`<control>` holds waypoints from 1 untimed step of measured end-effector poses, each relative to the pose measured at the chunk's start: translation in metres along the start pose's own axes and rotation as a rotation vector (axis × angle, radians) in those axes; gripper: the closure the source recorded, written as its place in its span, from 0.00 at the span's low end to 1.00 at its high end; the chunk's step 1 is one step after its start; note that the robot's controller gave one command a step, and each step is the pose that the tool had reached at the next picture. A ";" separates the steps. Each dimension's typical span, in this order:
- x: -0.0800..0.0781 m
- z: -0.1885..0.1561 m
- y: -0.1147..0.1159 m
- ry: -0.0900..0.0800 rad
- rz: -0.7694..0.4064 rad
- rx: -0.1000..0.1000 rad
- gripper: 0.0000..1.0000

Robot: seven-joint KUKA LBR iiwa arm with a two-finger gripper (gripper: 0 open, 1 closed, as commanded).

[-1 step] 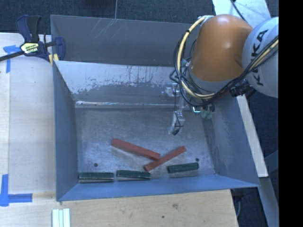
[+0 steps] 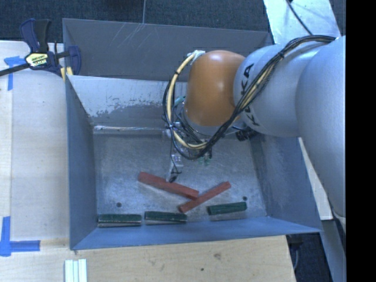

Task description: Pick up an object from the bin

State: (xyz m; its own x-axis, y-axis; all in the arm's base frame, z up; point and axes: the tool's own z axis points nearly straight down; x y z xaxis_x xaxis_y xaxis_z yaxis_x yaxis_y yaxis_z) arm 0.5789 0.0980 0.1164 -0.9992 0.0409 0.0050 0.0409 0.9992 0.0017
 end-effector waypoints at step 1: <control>0.050 0.047 0.006 -0.003 0.116 0.001 0.00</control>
Offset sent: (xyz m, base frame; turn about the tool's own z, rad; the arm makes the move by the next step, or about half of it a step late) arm -0.0491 0.0079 -0.0464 0.1176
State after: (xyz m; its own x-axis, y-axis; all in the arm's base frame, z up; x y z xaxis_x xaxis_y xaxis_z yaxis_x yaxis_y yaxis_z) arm 0.5290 0.1062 0.0694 -0.9877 0.1566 0.0017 0.1566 0.9877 -0.0001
